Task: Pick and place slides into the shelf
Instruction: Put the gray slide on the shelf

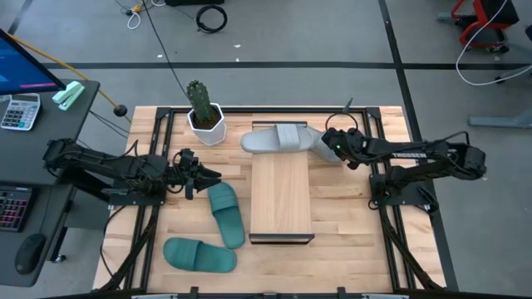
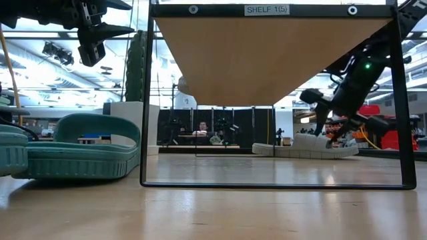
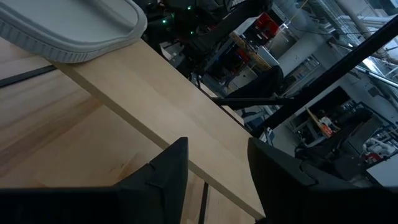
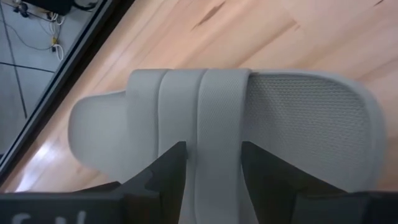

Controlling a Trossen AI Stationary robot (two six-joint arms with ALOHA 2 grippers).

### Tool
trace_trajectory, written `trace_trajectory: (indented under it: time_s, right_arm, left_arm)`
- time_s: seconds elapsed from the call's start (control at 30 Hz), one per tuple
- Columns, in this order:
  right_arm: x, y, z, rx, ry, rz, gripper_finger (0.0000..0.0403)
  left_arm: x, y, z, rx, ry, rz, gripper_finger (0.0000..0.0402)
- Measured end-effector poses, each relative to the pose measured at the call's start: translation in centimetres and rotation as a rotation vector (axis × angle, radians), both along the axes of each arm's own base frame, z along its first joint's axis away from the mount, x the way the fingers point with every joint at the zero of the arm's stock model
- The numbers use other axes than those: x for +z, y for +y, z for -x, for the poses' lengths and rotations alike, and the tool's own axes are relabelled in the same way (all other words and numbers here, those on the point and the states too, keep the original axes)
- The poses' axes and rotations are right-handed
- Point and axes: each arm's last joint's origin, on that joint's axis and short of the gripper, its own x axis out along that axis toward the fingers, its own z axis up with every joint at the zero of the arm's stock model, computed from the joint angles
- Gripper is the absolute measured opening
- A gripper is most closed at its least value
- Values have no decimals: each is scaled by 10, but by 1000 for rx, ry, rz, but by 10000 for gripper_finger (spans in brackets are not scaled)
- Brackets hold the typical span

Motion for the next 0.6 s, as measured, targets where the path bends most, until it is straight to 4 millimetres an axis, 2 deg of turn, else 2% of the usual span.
trace_trajectory:
  time_s: [0.37, 0.6]
  right_arm:
    - [-6, -3, -5, -7, 10, 8, 147]
    - [-5, -4, -6, -18, 9, 41, 80]
  left_arm:
    - [0, 0, 0, 1, 0, 7, 172]
    - [0, 0, 0, 1, -1, 12, 172]
